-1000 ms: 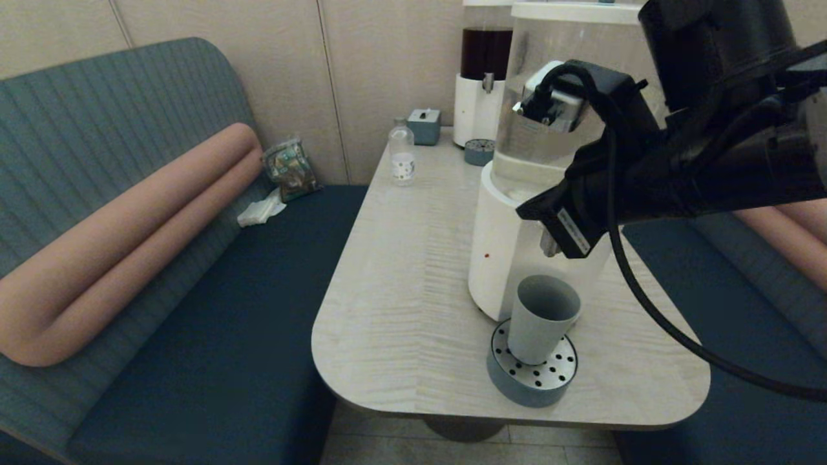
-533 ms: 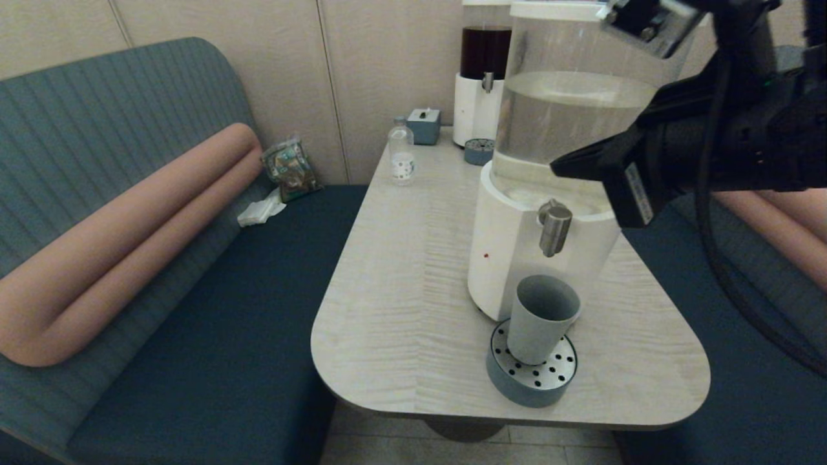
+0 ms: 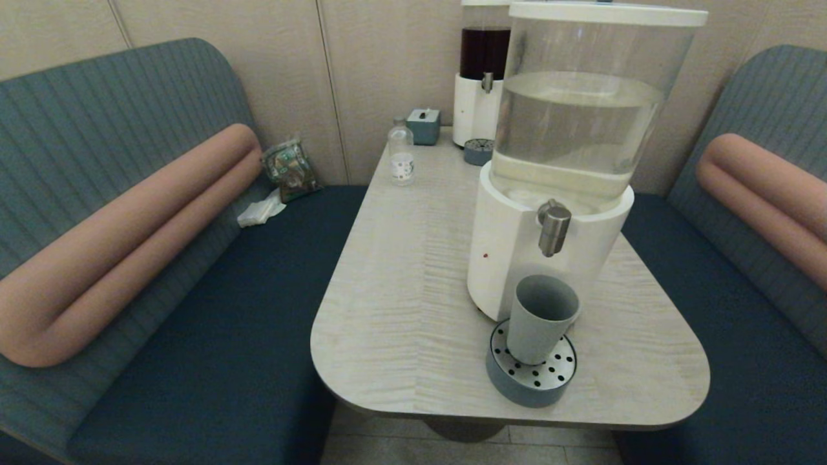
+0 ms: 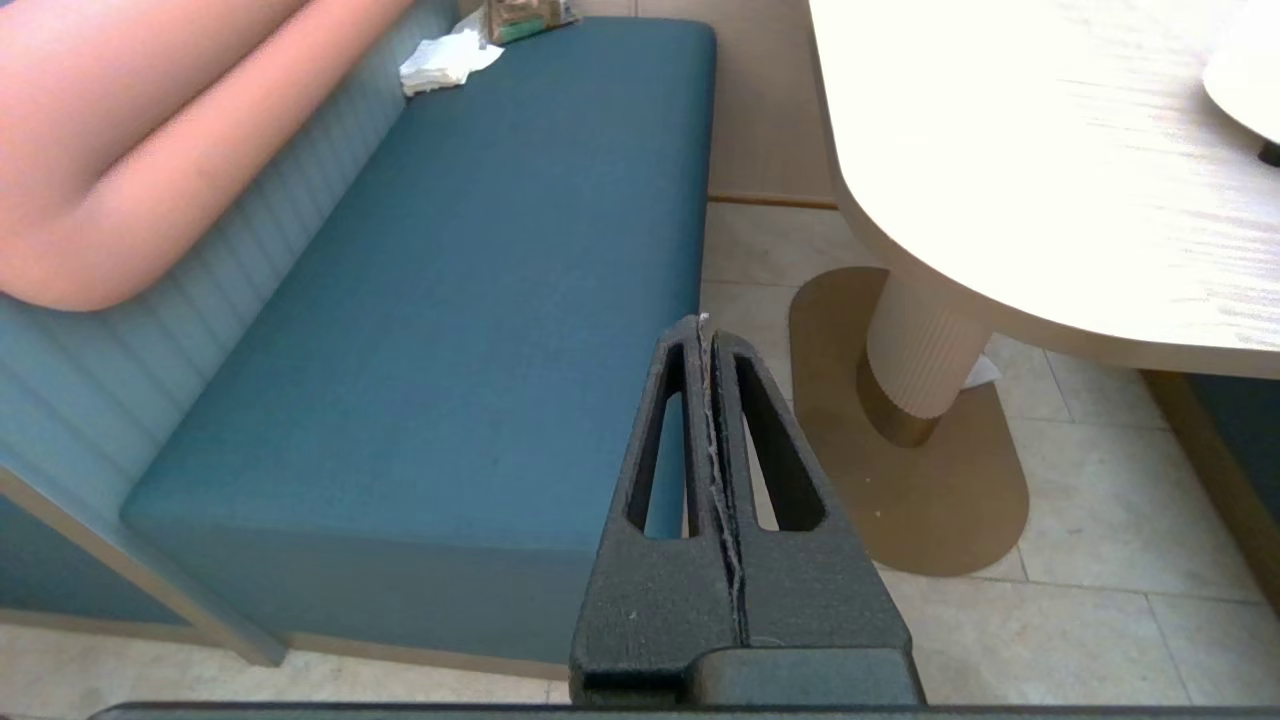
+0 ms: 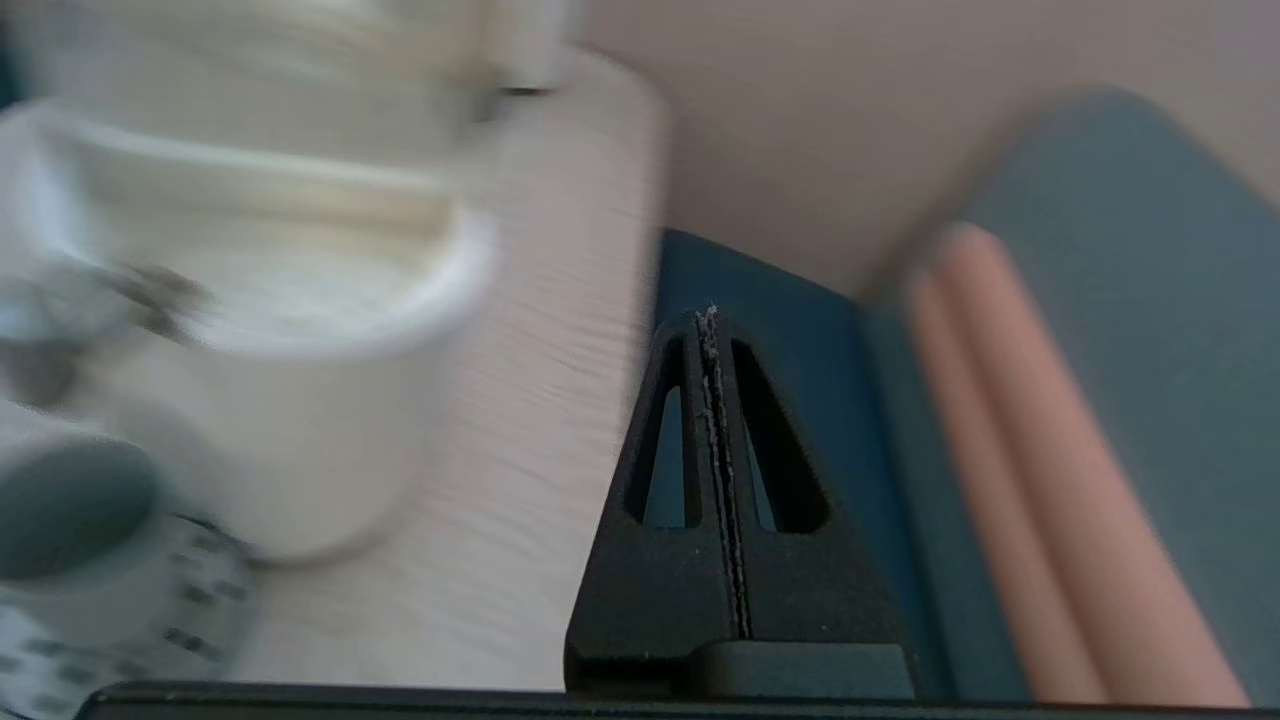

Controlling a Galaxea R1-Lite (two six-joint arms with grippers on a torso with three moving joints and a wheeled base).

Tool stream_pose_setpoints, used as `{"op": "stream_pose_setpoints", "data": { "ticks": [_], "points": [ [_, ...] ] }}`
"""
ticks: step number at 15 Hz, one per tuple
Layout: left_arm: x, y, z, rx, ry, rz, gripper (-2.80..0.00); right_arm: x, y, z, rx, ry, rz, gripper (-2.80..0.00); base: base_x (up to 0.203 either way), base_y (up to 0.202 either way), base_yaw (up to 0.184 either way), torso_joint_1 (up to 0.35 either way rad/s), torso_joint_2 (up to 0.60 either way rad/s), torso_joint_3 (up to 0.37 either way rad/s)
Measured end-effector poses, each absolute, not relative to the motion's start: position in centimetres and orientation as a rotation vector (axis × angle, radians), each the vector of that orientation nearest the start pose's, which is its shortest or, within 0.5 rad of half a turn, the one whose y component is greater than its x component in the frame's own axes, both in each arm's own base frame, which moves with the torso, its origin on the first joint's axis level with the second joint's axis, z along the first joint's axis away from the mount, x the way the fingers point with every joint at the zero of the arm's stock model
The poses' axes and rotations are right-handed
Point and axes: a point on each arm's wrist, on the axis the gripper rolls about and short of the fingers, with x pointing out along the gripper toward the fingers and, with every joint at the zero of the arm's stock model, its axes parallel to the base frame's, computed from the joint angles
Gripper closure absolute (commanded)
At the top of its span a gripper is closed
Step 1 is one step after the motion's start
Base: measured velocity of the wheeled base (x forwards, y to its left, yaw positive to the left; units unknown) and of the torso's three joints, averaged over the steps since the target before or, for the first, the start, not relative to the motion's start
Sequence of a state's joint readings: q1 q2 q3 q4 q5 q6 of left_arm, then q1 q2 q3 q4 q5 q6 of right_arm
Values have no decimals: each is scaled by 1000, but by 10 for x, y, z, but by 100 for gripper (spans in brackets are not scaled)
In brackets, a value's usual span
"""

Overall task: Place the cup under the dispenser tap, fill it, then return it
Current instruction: Place the cup next to the water dispenser

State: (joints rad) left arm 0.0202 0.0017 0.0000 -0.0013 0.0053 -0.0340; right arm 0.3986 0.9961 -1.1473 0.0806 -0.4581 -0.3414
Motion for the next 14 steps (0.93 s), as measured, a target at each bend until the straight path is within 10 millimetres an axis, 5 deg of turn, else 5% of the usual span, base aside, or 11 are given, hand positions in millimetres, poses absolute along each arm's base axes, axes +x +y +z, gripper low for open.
{"op": "stream_pose_setpoints", "data": {
  "ticks": [4,9,11,14],
  "points": [
    [-23,0,76,-35,0,26,0,17,-5,313,-281,-74,-183,0,0,0,0,0,0,0],
    [-23,0,76,-35,0,26,0,-58,-3,240,-176,-65,-69,0,0,0,0,0,0,0],
    [-23,0,76,-35,0,26,0,-72,-1,208,-144,-76,-8,0,0,0,0,0,0,0],
    [-23,0,76,-35,0,26,0,-61,0,154,-126,-23,17,0,0,0,0,0,0,0]
  ]
}}
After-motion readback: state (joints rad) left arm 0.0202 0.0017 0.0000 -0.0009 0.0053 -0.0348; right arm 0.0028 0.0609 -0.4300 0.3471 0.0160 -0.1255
